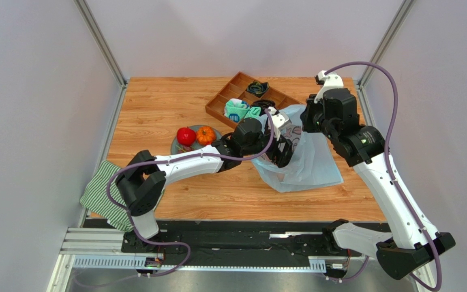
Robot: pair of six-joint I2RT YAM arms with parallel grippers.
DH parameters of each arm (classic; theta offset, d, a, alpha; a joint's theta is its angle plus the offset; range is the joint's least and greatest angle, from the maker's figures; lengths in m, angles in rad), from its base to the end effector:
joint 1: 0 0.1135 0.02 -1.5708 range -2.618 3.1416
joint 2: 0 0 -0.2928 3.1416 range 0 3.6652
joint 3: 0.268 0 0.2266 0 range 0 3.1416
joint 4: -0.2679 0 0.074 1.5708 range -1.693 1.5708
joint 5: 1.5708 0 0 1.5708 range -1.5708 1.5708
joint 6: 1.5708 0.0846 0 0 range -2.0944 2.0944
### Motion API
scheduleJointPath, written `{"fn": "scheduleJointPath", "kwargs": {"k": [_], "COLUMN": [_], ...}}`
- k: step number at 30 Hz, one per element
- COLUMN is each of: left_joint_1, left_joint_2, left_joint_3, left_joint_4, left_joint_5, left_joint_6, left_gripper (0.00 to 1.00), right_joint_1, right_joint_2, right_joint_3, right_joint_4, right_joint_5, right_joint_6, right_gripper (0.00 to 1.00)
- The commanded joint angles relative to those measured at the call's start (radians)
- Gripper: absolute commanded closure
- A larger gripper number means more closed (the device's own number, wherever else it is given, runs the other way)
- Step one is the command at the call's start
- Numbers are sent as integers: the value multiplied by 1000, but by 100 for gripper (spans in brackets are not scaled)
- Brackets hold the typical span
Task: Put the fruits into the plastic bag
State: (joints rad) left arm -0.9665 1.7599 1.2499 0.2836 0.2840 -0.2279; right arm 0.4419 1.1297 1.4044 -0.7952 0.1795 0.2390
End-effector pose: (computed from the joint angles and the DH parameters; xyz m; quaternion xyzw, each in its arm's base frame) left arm 0.2341 -0.3807 0.3120 0.3618 0.6905 -0.4382 0.4475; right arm 0.2103 0.0828 0.4171 -0.0426 0.8619 0.0936 0.4966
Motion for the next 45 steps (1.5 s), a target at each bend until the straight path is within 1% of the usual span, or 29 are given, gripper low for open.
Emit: {"fn": "scheduleJointPath", "kwargs": {"k": [1, 4, 8, 10, 12, 15, 17, 18, 19, 20, 21, 22, 23, 24, 25, 26, 27, 28, 30, 32, 33, 34, 35, 36, 38, 40, 45], "left_joint_1": [-6, -6, -6, -6, -6, -6, -5, -5, 3, 14, 50, 73, 103, 164, 196, 231, 300, 333, 414, 439, 442, 442, 445, 459, 491, 525, 532], "left_joint_2": [-48, -74, -152, -189, -263, -378, -462, -488, -532, -551, -566, -586, -594, -600, -608, -611, -617, -631, -651, -666, -666, -659, -651, -643, -614, -596, -599], "left_joint_3": [19, -7, -70, -114, -154, -286, -332, -364, -375, -385, -389, -391, -391, -394, -398, -408, -434, -449, -501, -518, -523, -524, -529, -537, -544, -569, -590], "left_joint_4": [31, 66, 133, 158, 189, 212, 191, 148, 120, 89, 13, -30, -72, -157, -199, -230, -279, -306, -345, -388, -438, -454, -466, -483, -489, -462, -449], "left_joint_5": [32, 79, 203, 228, 227, 160, 49, -3, -111, -165, -221, -318, -365, -406, -472, -482, -494, -511, -517, -609, -662, -746, -778, -795, -755, -708, -736], "left_joint_6": [33, 48, 90, 94, 96, 120, 162, 173, 183, 177, 161, 107, 75, 41, -35, -65, -95, -158, -217, -232, -237, -237, -238, -251, -266, -266, -280], "left_gripper": [6, 6, 6, 6, 6, 6, 5, 5, 4, 2, 2, 1, 1, 1, 1, 1, 1, 1, 1, 1, 1, 1, 1, 1, 1, 1, 1], "right_joint_1": [-2, 0, 0, -2, 0, -2, -2, -2, 0, -2, -2, -3, 0, 0, 0, 0, 0, 0, -2, 0, 0, 0, 0, 0, -2, 0, -2], "right_joint_2": [-19, -19, -13, -7, -4, -5, -5, -7, -7, -7, -8, -5, -4, -2, -1, 4, 2, 1, -1, -2, -1, 1, -1, 1, 2, 5, 8], "right_joint_3": [-4, -5, -8, -10, -13, -15, -15, -15, -16, -18, -21, -22, -24, -24, -24, -24, -24, -24, -25, -25, -25, -25, -25, -25, -27, -30, -30], "right_joint_4": [28, 24, 24, 24, 24, 25, 24, 25, 27, 27, 28, 33, 33, 36, 37, 39, 39, 39, 39, 39, 40, 42, 42, 45, 45, 48, 48], "right_joint_5": [34, 49, 63, 72, 78, 77, 80, 80, 80, 78, 77, 75, 71, 69, 66, 64, 58, 60, 63, 63, 61, 60, 57, 57, 54, 54, 52], "right_joint_6": [5, 0, -3, -3, -3, -4, -4, -6, -4, -6, -6, -6, -4, -3, -4, -3, -3, -3, -6, -7, -6, -4, -6, -6, -4, -6, -4], "right_gripper": [100, 100, 100, 100, 100, 100, 100, 100, 100, 100, 100, 100, 100, 100, 100, 100, 100, 100, 100, 100, 100, 100, 100, 100, 100, 100, 100]}}
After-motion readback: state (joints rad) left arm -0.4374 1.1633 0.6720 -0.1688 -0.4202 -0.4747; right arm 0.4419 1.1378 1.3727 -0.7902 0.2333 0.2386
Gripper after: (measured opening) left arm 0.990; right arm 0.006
